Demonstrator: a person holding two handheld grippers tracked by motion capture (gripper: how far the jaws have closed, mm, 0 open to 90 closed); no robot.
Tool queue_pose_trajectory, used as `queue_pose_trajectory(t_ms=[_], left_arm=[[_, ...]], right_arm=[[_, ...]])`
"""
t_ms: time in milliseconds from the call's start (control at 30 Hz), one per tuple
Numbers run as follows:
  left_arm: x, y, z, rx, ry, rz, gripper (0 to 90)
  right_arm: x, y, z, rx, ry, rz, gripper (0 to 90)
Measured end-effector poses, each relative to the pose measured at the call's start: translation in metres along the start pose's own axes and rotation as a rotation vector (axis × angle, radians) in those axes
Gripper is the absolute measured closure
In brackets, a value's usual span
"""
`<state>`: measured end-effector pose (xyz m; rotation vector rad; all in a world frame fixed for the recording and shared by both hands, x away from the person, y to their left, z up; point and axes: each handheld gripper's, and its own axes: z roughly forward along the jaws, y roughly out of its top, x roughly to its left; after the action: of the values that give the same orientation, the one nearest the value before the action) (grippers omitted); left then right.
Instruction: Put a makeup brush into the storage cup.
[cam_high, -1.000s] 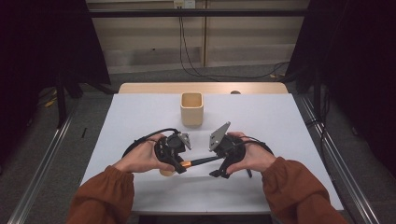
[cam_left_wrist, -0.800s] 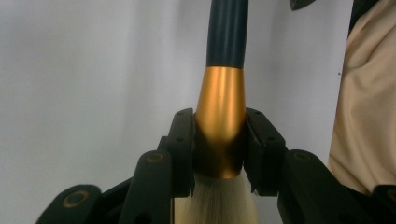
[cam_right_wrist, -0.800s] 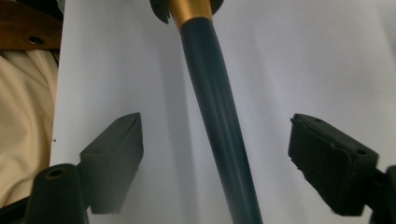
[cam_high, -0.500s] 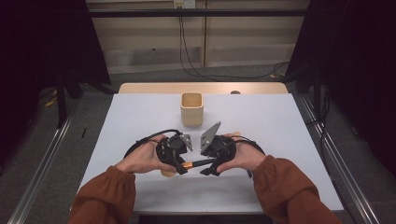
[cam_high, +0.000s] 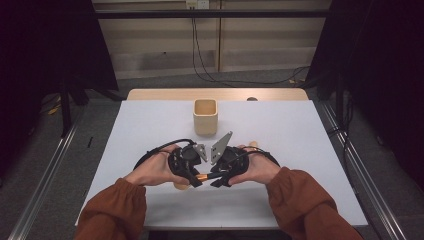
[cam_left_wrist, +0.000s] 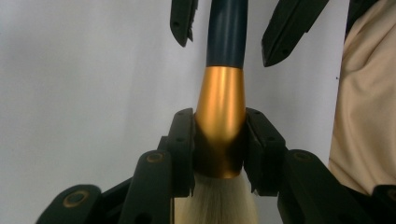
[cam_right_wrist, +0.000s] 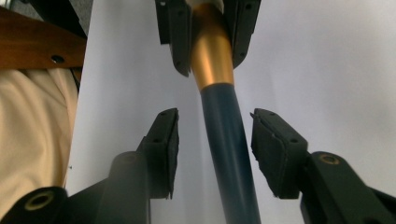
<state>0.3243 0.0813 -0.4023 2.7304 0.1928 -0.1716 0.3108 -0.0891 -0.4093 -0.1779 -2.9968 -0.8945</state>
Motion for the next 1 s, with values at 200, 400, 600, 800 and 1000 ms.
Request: queue_pose_trajectory(t_ms=[200, 400, 600, 800, 1000], left_arm=[[-0.0006, -0.0002, 0.0008, -0.009, -0.003, 0.003, 66.6], [-0.001, -0.0006, -0.0014, -0.009, -0.016, 0.008, 66.6], [-0.0012, -0.0006, 0.0008, 0.003, -0.036, 0.019, 66.6], [-0.0012, -0.0009, 0.0028, -0.011, -0.022, 0.021, 66.5], [-0.0002, -0.0019, 0.0014, -0.02, -0.024, 0.019, 65.5]], right_arm=[[0.0001, 0.0003, 0.0016, -0.011, 0.011, 0.017, 58.8], [-0.0011, -0.0022, 0.0014, -0.03, 0.021, 0.011, 60.5], [-0.0009, -0.0021, 0.0051, -0.042, 0.045, 0.02, 64.9], [-0.0054, -0.0029, 0.0083, -0.059, 0.047, 0.0, 73.0], [-0.0029, -0.0033, 0.0061, -0.039, 0.053, 0.02, 74.7]])
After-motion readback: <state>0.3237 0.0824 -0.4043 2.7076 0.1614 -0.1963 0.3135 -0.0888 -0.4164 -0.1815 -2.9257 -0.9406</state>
